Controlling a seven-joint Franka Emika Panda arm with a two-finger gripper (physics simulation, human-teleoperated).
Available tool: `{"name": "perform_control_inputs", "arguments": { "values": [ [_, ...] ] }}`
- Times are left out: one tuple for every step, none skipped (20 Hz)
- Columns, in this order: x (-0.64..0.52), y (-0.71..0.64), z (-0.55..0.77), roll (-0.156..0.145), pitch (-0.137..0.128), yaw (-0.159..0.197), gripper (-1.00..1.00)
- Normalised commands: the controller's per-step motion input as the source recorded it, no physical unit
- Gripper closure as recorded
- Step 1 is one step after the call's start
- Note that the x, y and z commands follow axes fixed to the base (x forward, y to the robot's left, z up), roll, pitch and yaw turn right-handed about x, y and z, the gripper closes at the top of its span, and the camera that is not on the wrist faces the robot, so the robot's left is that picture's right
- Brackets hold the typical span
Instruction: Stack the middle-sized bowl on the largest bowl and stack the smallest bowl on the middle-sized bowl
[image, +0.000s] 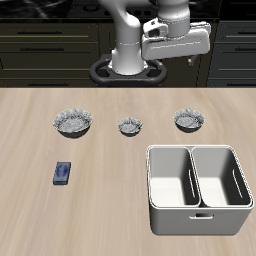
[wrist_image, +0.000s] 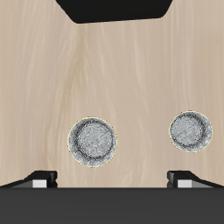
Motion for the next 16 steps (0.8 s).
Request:
{"name": "perform_control_inputs", "arguments": {
  "values": [
    [0.01,0.0,-0.19,0.008,0.049,-0.007,-1.0],
    [-0.09,0.03,-0.24,0.007,0.018,0.034,-1.0],
    [-0.19,0.06,-0.23,0.011,-0.065,0.074,-1.0],
    [-0.13,-0.04,-0.26,0.001,0.007,-0.004,-1.0],
    [-0.16,-0.03,-0.23,0.02,0.015,-0.007,-1.0],
    [0.05,-0.01,0.01,0.0,0.0,0.0,-1.0],
    [-0.16,-0.03,-0.2,0.014,-0.049,0.009,-1.0],
    [-0.09,-0.02,-0.23,0.002,-0.03,0.041,-1.0],
    [-0.04,-0.08,-0.28,-0.003,0.035,-0.007,-1.0],
    [-0.04,0.0,-0.15,0.012,0.026,-0.019,-1.0],
    [0.01,-0.06,-0.25,0.001,-0.014,0.016,-1.0],
    [-0.03,-0.16,-0.54,-0.023,0.057,-0.036,-1.0],
    [0.0,-0.06,-0.4,0.006,0.029,0.036,-1.0],
    [0.01,-0.02,-0.4,-0.007,0.028,-0.018,-1.0],
    [0.03,0.01,-0.47,0.027,0.102,0.001,-1.0],
    [-0.02,0.01,-0.31,-0.025,-0.033,0.04,-1.0]
  ]
}}
